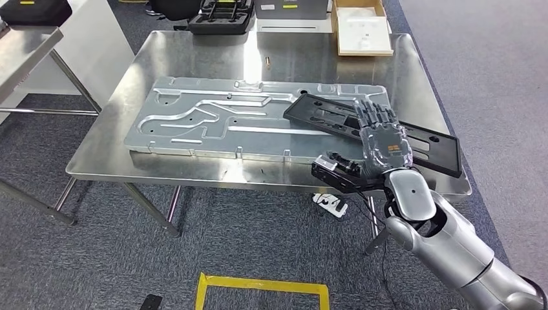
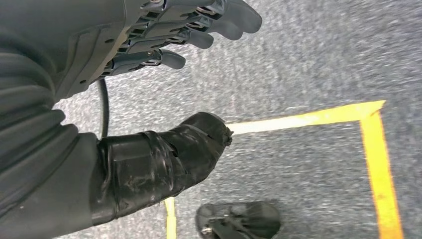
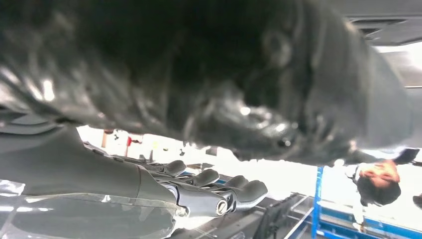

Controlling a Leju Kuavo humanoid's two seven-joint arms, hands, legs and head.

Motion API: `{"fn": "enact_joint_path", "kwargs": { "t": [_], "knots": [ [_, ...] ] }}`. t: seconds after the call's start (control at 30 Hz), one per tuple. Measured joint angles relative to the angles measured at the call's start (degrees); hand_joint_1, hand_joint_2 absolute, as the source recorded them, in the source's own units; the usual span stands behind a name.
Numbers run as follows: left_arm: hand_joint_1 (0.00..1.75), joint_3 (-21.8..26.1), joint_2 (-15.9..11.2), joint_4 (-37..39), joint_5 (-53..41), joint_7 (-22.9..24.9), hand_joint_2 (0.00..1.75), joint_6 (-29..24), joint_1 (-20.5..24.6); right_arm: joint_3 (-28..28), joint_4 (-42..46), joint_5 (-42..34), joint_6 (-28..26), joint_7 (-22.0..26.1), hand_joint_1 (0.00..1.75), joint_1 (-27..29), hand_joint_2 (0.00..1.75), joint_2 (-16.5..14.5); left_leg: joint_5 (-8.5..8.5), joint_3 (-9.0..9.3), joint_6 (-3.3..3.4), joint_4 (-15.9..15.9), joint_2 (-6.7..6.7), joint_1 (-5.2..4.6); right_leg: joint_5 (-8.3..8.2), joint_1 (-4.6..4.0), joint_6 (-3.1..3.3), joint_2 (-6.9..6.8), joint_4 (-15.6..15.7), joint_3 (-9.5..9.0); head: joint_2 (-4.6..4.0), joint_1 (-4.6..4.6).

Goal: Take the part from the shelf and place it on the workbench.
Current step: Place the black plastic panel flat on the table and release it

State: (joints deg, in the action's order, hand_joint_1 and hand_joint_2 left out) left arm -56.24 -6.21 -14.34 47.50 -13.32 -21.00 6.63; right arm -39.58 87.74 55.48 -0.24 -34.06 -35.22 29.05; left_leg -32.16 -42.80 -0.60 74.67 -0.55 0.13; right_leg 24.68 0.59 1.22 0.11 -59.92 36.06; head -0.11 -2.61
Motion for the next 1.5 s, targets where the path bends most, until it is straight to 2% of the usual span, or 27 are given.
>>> {"fn": "enact_joint_path", "kwargs": {
  "t": [0.03,0.1,0.17,0.2,0.27,0.3,0.37,0.43,0.47,0.5,0.57,0.67,0.77,0.83,0.93,0.97,1.03,1.1,1.17,1.2,1.23,1.3,1.33,1.37,1.43,1.47,1.5],
  "knots": [
    [0.00,0.0,0.0,0.0,0.0,0.1,1.75,0.0,0.0,0.0,0.4,0.3,-0.1,0.1,0.00,0.0,0.00,-0.2,1.07,1.61,0.14,-1.1,0.00,-0.01,-0.59,-0.07,-0.04,-0.01,0.0,0.82,0.00,0.00],
    [0.00,0.0,0.0,0.0,0.0,0.3,1.75,0.0,0.1,-0.1,1.1,0.7,-0.3,0.2,0.00,0.1,0.00,-0.4,2.75,7.24,0.67,-8.1,-0.01,-0.12,-1.70,-0.17,-0.25,0.01,0.0,2.15,0.00,-0.01],
    [0.00,0.0,0.0,0.0,0.0,0.6,1.75,-0.1,0.3,-0.1,1.8,1.0,-0.5,0.3,0.00,0.2,0.00,-0.6,2.69,11.66,1.31,-14.4,-0.06,-0.48,-2.65,-0.13,-0.74,-0.05,0.2,2.59,0.01,0.13],
    [0.00,0.0,0.0,0.0,0.0,0.7,1.75,-0.1,0.4,-0.1,2.0,1.0,-0.7,0.3,0.00,0.2,0.00,-0.7,2.44,12.49,1.59,-16.0,-0.10,-0.70,-3.10,-0.05,-1.08,-0.09,0.3,2.56,0.01,0.10],
    [0.00,0.0,0.0,0.0,0.0,1.0,1.75,-0.1,0.4,-0.1,2.4,1.0,-1.0,0.3,0.00,0.5,0.00,-0.9,3.52,12.43,2.32,-16.9,-0.04,-0.82,-3.84,0.11,-1.76,-0.09,0.7,2.51,0.00,0.03],
    [0.00,0.0,0.0,0.0,0.0,1.1,1.75,-0.2,0.4,-0.1,2.7,1.0,-1.4,0.2,0.00,0.7,0.00,-1.0,4.18,12.30,2.77,-17.4,0.09,-0.80,-3.30,0.09,-2.01,-0.01,0.3,2.79,0.00,-0.02],
    [0.00,0.0,0.0,0.0,0.0,1.2,1.75,-0.2,0.4,-0.1,3.3,0.6,-2.5,-0.1,0.00,1.2,0.00,-1.0,5.84,11.49,3.67,-18.2,0.42,-0.61,0.93,-0.01,-2.27,0.12,-3.3,4.21,0.00,0.22],
    [0.00,0.0,0.0,0.0,0.0,1.3,1.75,-0.3,0.4,-0.1,4.0,-0.7,-3.8,-0.5,0.00,1.8,0.00,-0.9,7.17,9.83,3.97,-18.1,0.53,-0.71,6.43,-0.03,-2.35,0.11,-10.5,5.90,0.00,0.46],
    [0.00,0.0,0.0,0.0,0.1,1.3,1.75,-0.3,0.3,-0.1,4.2,-1.6,-4.4,-0.6,0.00,2.2,0.00,-0.9,7.74,8.91,3.93,-17.9,0.54,-0.73,7.56,-0.03,-2.41,0.11,-13.3,6.12,0.00,0.49],
    [0.00,0.0,0.0,0.0,0.1,1.3,1.75,-0.3,0.3,0.0,4.5,-2.6,-5.0,-0.7,0.00,2.6,0.00,-0.9,8.32,7.91,3.86,-17.7,0.55,-0.73,7.51,-0.01,-2.44,0.10,-14.8,5.59,0.00,0.49],
    [0.00,0.0,0.0,0.0,0.3,1.3,1.75,-0.5,0.2,0.5,5.1,-4.6,-6.4,-0.7,0.00,3.5,0.00,-0.8,9.34,5.87,3.61,-17.0,0.55,-0.67,4.97,0.03,-2.45,0.08,-11.4,1.65,0.00,0.50],
    [0.00,0.0,0.0,0.0,0.6,1.2,1.75,-0.7,0.2,1.7,6.1,-7.8,-9.0,-0.7,0.00,4.3,0.00,-0.6,10.65,3.58,2.87,-15.8,0.53,-0.67,4.56,-0.23,-2.03,0.03,-1.2,-5.01,0.01,0.43],
    [0.00,0.0,0.0,0.0,0.8,1.1,1.75,-0.9,0.0,3.7,7.1,-13.9,-13.1,-0.3,0.00,6.0,0.00,-0.4,11.78,3.13,1.93,-15.7,0.42,-0.63,4.20,-0.48,-1.12,0.01,0.6,-5.30,0.00,0.55],
    [0.00,0.0,0.0,0.1,1.0,0.9,1.75,-1.0,-0.2,5.2,7.6,-21.9,-16.6,1.0,0.00,7.1,0.00,-0.4,9.47,2.15,1.28,-14.0,0.37,-0.43,2.94,-0.39,-0.33,-0.15,0.8,-4.40,0.00,0.54],
    [0.00,0.0,0.1,0.1,1.1,0.5,1.75,-1.2,-0.2,7.3,8.0,-37.0,-22.5,5.2,0.00,8.2,0.00,-0.4,0.84,-0.36,0.47,-4.7,0.39,-0.08,0.70,-0.34,0.29,-0.19,0.9,-1.88,0.00,0.38],
    [0.00,0.0,0.1,0.1,1.2,0.3,1.75,-1.3,-0.2,8.0,8.0,-42.2,-24.7,7.3,0.00,8.6,0.00,-0.4,-0.52,-0.63,0.33,-1.6,0.39,-0.02,-0.08,-0.36,0.27,-0.17,0.9,-0.85,0.00,0.37],
    [0.00,0.0,0.1,0.1,1.3,0.0,1.75,-1.5,-0.2,9.7,8.1,-51.4,-28.8,11.6,0.00,9.7,0.00,-0.4,0.61,1.01,0.34,0.4,0.39,0.01,-1.68,-0.39,0.10,-0.17,0.8,1.33,0.00,0.37],
    [0.00,0.0,0.1,0.1,1.3,-0.2,1.75,-1.6,-0.2,11.6,8.5,-58.4,-32.2,15.1,0.00,10.6,0.00,-0.3,2.67,6.38,0.79,-4.7,0.36,-0.02,-3.30,-0.41,-0.18,-0.17,0.8,3.36,0.00,0.37],
    [0.00,0.0,0.1,0.1,1.3,-0.4,1.75,-1.8,0.0,13.8,9.1,-64.1,-35.0,18.2,0.00,11.3,0.00,-0.1,1.32,12.91,1.50,-13.0,0.27,-0.33,-4.69,-0.45,-0.71,-0.25,0.8,4.52,0.01,0.40],
    [0.00,0.0,0.1,0.1,1.3,-0.5,1.75,-1.8,0.1,14.8,9.4,-66.7,-36.0,19.6,0.00,11.7,0.00,0.1,0.43,14.72,1.88,-15.8,0.21,-0.58,-5.31,-0.39,-1.02,-0.34,1.0,4.63,0.01,0.36],
    [0.00,0.0,0.1,0.1,1.3,-0.6,1.75,-1.8,0.1,15.7,9.6,-69.0,-36.7,21.0,0.00,12.1,0.00,0.2,0.17,15.32,2.28,-17.2,0.18,-0.86,-5.94,-0.29,-1.40,-0.41,1.2,4.61,0.01,0.25],
    [0.00,0.0,0.1,0.1,1.3,-0.7,1.75,-1.8,0.1,17.1,10.1,-72.6,-37.6,23.4,0.00,13.0,0.00,0.6,1.66,14.63,3.14,-17.9,0.35,-0.94,-6.48,-0.02,-2.06,-0.36,1.6,4.71,0.01,0.06],
    [0.00,0.0,0.1,0.1,1.3,-0.7,1.75,-1.8,0.1,17.7,10.4,-73.9,-37.9,24.4,0.00,13.6,0.00,0.8,2.56,14.20,3.58,-18.1,0.52,-0.88,-5.15,0.06,-2.30,-0.27,0.8,5.11,0.01,0.06],
    [0.00,0.0,0.1,0.2,1.3,-0.8,1.75,-1.8,0.1,18.4,10.7,-75.0,-38.1,25.2,0.00,14.1,0.00,1.1,3.51,13.58,4.01,-18.5,0.71,-0.76,-2.62,0.11,-2.47,-0.20,-1.2,5.78,0.00,0.15],
    [0.00,0.0,0.2,0.2,1.2,-1.0,1.75,-1.8,0.1,19.6,11.3,-77.1,-38.5,26.4,0.00,15.0,0.00,1.4,5.12,11.81,4.50,-18.5,0.98,-0.76,3.89,0.18,-2.68,-0.15,-8.2,7.30,0.00,0.25],
    [0.00,0.0,0.2,0.2,1.2,-1.1,1.75,-1.8,0.1,20.3,11.6,-78.4,-38.6,26.9,0.00,15.5,0.00,1.4,5.90,10.76,4.57,-18.4,1.06,-0.76,5.63,0.20,-2.83,-0.15,-11.8,7.67,0.00,0.26],
    [0.00,0.0,0.2,0.2,1.2,-1.2,1.75,-1.9,0.1,20.9,12.0,-80.1,-38.6,27.5,0.00,16.0,0.00,1.5,6.64,9.73,4.52,-18.3,1.10,-0.75,5.94,0.24,-2.98,-0.15,-14.4,7.53,0.00,0.25]
  ]
}}
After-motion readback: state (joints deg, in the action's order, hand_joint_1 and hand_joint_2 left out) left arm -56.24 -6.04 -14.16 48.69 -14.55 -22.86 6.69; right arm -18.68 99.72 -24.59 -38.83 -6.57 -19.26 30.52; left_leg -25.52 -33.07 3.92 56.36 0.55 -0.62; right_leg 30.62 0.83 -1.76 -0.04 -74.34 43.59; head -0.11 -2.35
